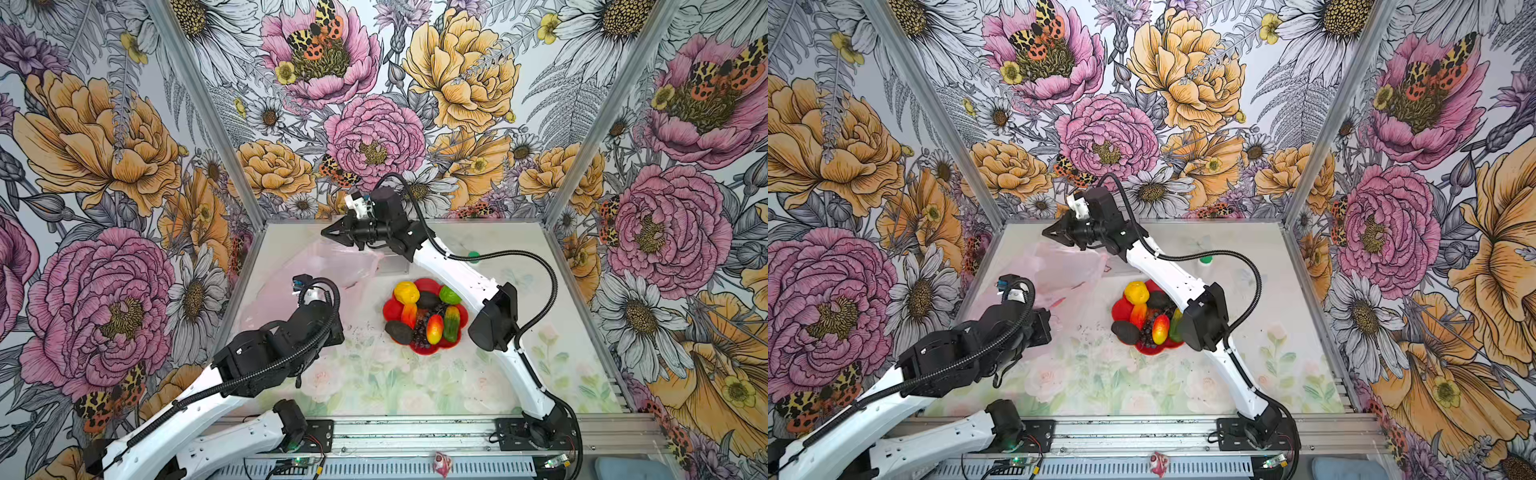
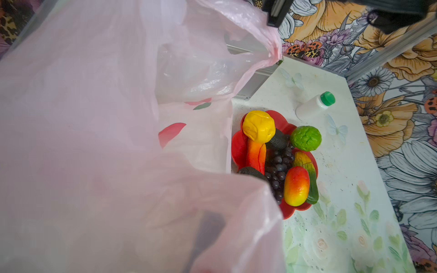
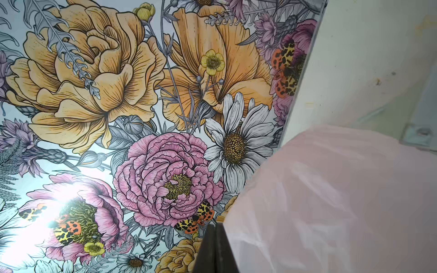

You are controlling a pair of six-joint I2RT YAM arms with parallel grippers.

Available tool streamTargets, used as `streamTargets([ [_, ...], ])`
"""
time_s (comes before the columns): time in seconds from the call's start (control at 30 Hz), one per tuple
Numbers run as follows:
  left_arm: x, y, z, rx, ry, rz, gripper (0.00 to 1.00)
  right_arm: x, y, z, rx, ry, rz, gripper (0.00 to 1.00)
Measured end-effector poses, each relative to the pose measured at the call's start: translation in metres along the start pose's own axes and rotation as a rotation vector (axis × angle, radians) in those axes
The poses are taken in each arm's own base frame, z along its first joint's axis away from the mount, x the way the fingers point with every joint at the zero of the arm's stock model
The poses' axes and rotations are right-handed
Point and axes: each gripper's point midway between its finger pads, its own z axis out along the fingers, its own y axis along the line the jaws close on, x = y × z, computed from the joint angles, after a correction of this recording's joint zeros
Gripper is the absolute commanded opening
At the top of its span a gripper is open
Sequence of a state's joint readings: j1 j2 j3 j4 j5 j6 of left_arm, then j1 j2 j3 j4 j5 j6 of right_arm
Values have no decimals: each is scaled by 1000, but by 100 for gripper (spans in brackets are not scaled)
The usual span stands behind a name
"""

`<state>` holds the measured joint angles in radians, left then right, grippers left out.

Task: Place the fruits into the plastic bag
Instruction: Open the plastic bag at the middle-left of the table, then pick up the fruit from the plate.

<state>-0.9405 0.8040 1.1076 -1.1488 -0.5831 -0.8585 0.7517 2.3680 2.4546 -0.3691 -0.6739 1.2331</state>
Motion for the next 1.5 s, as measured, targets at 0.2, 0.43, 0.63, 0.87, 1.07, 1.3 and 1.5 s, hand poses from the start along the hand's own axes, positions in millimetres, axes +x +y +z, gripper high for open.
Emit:
streamTargets([
  [0.2,-2,10,-1,-31,-34,-31,0,21,-69,3,148,39,91,23],
  [0.43,7,29,-6,-13,-53,-125,0,42,-91,-34,246,82,79,50],
  [0.63,16,27,5,-50,-27,-132,0,36,-31,-124,194,26,-43,69],
  [0.87,22,13,21,-77,10,-84,0,57,-39,-202,373,5,-180,76],
  [1.07,19,2,19,-3,6,-93,0,126,-138,-232,730,201,-145,74],
  [1.3,26,2,22,22,14,-96,0,173,-202,-265,994,330,-58,74],
  [1.5,35,-2,29,31,34,-83,0,175,-219,-267,1071,333,-61,73],
])
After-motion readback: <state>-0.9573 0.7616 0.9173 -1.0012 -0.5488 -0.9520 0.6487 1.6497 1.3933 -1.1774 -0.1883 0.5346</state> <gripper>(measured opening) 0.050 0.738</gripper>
